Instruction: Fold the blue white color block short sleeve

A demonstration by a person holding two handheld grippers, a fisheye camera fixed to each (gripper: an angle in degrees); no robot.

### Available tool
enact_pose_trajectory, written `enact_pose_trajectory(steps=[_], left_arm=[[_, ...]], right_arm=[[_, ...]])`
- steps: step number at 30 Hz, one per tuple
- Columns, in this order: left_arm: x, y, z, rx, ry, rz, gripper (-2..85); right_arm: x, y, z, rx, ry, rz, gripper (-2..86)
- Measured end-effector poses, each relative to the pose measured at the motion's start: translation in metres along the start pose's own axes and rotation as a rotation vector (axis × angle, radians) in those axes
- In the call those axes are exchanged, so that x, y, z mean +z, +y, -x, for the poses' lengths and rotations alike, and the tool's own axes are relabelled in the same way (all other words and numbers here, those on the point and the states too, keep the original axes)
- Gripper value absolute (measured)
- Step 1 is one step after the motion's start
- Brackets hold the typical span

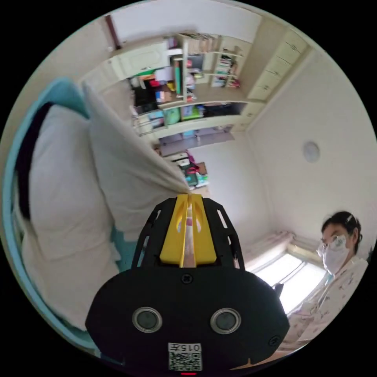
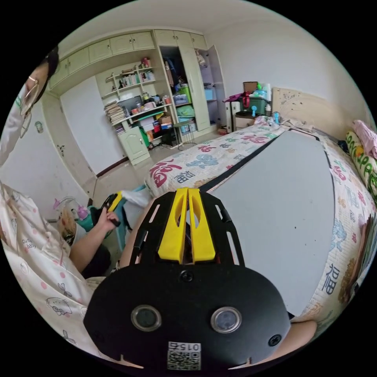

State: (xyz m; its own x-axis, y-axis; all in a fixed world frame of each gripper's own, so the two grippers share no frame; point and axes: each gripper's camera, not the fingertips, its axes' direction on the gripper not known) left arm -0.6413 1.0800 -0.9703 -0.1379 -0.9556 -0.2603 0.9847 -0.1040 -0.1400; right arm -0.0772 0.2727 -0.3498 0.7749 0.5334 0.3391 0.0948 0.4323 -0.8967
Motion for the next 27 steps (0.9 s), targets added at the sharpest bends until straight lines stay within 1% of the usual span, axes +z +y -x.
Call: enact_pose_trajectory(steps=[2, 3, 4, 5, 6, 8, 9, 11, 12, 14, 15, 16, 17, 18, 20, 21, 22, 24, 26, 27], left_arm=[[0.064, -0.025, -0.070, 0.145, 0.188, 0.031, -0.5], [0.080, -0.031, -0.090, 0.177, 0.239, 0.042, -0.5], [0.114, -0.039, -0.130, 0.236, 0.326, 0.067, -0.5], [0.148, -0.044, -0.174, 0.302, 0.392, 0.103, -0.5], [0.166, -0.046, -0.197, 0.337, 0.421, 0.126, -0.4], [0.235, -0.044, -0.280, 0.451, 0.544, 0.194, -0.4], [0.252, -0.041, -0.299, 0.467, 0.581, 0.207, -0.3], [0.326, -0.027, -0.358, 0.480, 0.731, 0.254, -0.2], [0.345, -0.022, -0.370, 0.473, 0.765, 0.263, -0.1], [0.429, 0.008, -0.418, 0.445, 0.911, 0.336, -0.1], [0.451, 0.018, -0.429, 0.437, 0.946, 0.364, -0.1], [0.495, 0.039, -0.452, 0.433, 1.003, 0.410, 0.0], [0.537, 0.060, -0.472, 0.434, 1.033, 0.448, 0.0], [0.558, 0.069, -0.480, 0.430, 1.030, 0.469, 0.0], [0.634, 0.097, -0.509, 0.447, 1.006, 0.537, 0.0], [0.654, 0.101, -0.513, 0.439, 1.012, 0.561, 0.0], [0.693, 0.107, -0.520, 0.414, 1.018, 0.604, 0.0], [0.743, 0.118, -0.530, 0.412, 1.025, 0.646, 0.0], [0.806, 0.142, -0.544, 0.412, 0.966, 0.680, 0.0], [0.822, 0.148, -0.546, 0.414, 0.939, 0.679, 0.0]], right_arm=[[0.004, -0.003, 0.004, -0.058, -0.107, 0.047, 1.6], [0.005, -0.003, 0.006, -0.069, -0.126, 0.056, 2.8], [0.006, -0.005, 0.012, -0.107, -0.164, 0.062, 5.3], [0.004, -0.007, 0.019, -0.157, -0.200, 0.057, 7.5], [0.003, -0.009, 0.023, -0.177, -0.215, 0.054, 8.7], [-0.006, -0.020, 0.036, -0.245, -0.271, 0.025, 13.4], [-0.010, -0.024, 0.039, -0.263, -0.284, 0.017, 14.2], [-0.026, -0.035, 0.051, -0.329, -0.304, -0.009, 16.3], [-0.030, -0.037, 0.053, -0.339, -0.302, -0.011, 16.5], [-0.050, -0.042, 0.054, -0.344, -0.299, -0.025, 17.0], [-0.057, -0.043, 0.052, -0.336, -0.287, -0.036, 16.9], [-0.070, -0.044, 0.045, -0.332, -0.248, -0.059, 16.3], [-0.084, -0.045, 0.034, -0.325, -0.215, -0.071, 15.1], [-0.092, -0.045, 0.028, -0.311, -0.209, -0.072, 14.3], [-0.128, -0.045, -0.005, -0.236, -0.223, -0.099, 9.7], [-0.137, -0.044, -0.015, -0.209, -0.224, -0.112, 8.6], [-0.155, -0.042, -0.037, -0.152, -0.230, -0.135, 6.6], [-0.180, -0.040, -0.073, -0.037, -0.221, -0.168, 6.0], [-0.211, -0.040, -0.116, 0.090, -0.232, -0.213, 5.6], [-0.218, -0.040, -0.127, 0.126, -0.247, -0.227, 5.6]])
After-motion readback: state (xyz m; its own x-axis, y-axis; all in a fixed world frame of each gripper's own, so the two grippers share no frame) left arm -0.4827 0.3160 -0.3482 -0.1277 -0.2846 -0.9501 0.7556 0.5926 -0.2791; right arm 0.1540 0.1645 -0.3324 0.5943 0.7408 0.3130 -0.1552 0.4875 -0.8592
